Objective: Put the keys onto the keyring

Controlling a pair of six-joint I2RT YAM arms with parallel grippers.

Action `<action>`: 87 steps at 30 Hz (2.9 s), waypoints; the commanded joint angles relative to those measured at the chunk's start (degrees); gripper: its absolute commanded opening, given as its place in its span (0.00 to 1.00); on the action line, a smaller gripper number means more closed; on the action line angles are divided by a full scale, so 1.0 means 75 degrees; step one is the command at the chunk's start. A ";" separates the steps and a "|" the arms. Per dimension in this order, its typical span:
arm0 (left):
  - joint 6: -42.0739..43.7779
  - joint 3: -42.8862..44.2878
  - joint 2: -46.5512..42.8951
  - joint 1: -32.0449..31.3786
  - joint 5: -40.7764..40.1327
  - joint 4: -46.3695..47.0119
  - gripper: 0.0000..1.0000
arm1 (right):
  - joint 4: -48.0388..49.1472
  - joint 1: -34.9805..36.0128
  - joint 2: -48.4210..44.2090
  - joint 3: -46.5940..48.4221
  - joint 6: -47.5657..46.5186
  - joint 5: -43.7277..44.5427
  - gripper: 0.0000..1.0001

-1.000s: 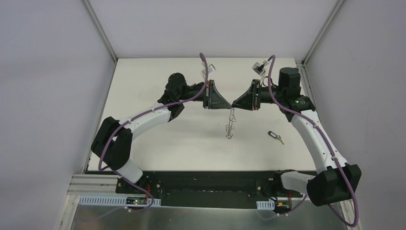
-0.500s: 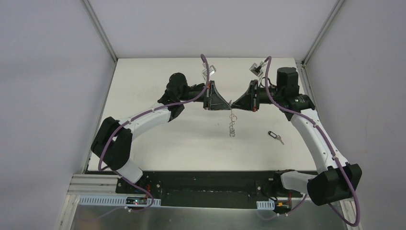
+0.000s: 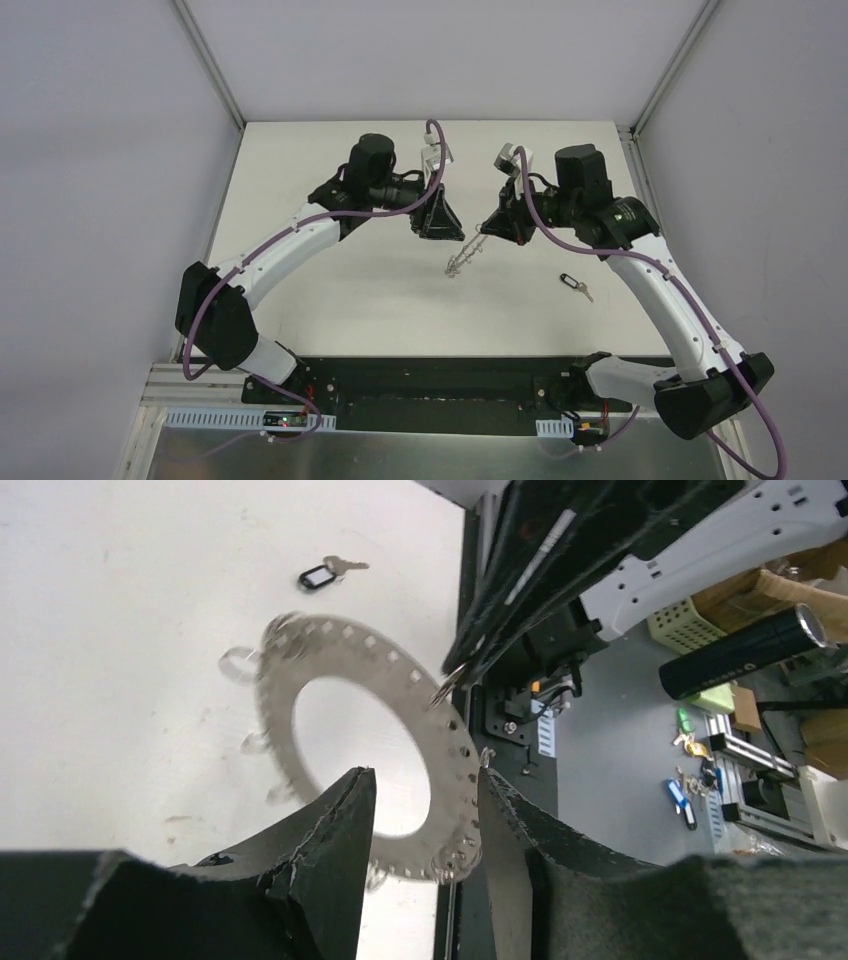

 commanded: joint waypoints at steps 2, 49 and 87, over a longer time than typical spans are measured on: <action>0.0828 0.0965 -0.0134 0.0250 -0.0853 -0.2353 0.44 | -0.0150 0.0254 -0.0311 0.0408 -0.0161 0.0777 0.00; 0.0743 0.5081 0.5470 0.3436 -0.7015 -0.7840 0.58 | 0.0671 0.0142 -0.0733 -0.1712 -0.0115 0.0717 0.00; -0.1353 0.1231 0.3717 0.3505 -0.6405 -0.3949 0.54 | 0.0735 -0.0558 -0.1270 -0.2097 0.0060 0.0022 0.00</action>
